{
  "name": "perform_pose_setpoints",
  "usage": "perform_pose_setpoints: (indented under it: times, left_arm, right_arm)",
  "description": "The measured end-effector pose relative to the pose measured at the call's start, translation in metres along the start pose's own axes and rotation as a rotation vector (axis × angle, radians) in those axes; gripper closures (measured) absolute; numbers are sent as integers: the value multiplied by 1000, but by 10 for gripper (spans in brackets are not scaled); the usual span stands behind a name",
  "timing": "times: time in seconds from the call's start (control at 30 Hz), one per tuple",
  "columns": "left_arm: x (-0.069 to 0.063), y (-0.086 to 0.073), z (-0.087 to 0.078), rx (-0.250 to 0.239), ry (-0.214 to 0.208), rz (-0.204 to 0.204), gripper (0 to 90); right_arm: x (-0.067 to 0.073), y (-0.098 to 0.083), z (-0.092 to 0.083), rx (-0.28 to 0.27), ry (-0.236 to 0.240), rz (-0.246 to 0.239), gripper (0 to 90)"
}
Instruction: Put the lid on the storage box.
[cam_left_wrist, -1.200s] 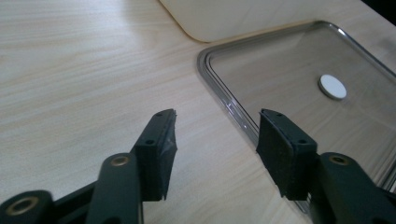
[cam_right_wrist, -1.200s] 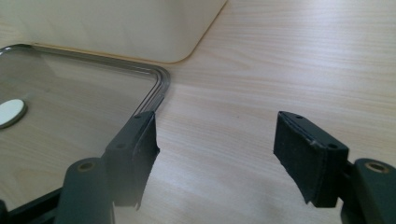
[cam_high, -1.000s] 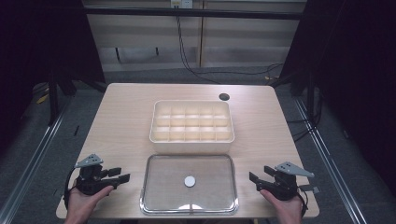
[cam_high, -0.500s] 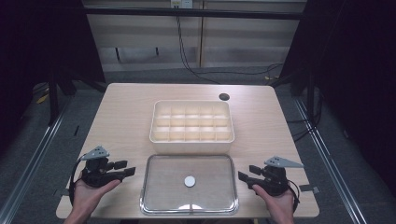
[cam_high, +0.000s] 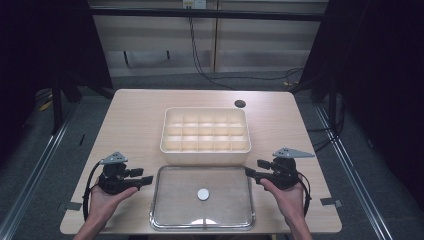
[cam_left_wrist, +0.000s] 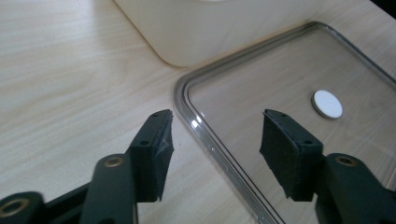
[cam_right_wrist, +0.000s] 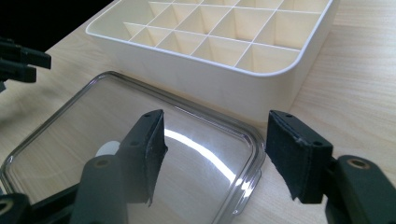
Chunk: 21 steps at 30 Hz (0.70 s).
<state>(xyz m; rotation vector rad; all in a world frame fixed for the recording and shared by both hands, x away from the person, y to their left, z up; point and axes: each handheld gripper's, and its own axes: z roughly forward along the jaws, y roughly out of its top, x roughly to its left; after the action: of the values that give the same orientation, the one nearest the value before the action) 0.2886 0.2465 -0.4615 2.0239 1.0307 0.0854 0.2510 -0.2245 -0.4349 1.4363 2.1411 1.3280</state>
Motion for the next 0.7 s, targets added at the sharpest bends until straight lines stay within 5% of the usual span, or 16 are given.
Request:
perform_pose_setpoints:
  times: [0.13, 0.17, 0.23, 0.47, 0.5, 0.7]
  left_arm:
    - [2, -6, 5, 33, -8, -7, 426]
    - [0, -8, 7, 57, -3, 31, 451]
    - [-2, -9, 8, 65, -8, 44, 472]
    - [-9, -15, 20, 98, -28, 43, 486]
    - [-5, -15, 19, 84, -50, 16, 489]
    - [-3, -17, 20, 103, -39, 0, 490]
  right_arm:
    - [-5, -9, 7, -3, 8, 41, 384]
    - [-7, -13, 12, 30, 18, 37, 392]
    - [-8, -15, 14, 44, 13, 38, 404]
    - [-17, -27, 22, 94, -9, 68, 459]
    - [-20, -30, 24, 104, -8, 81, 476]
    - [-18, -37, 32, 154, -27, 86, 472]
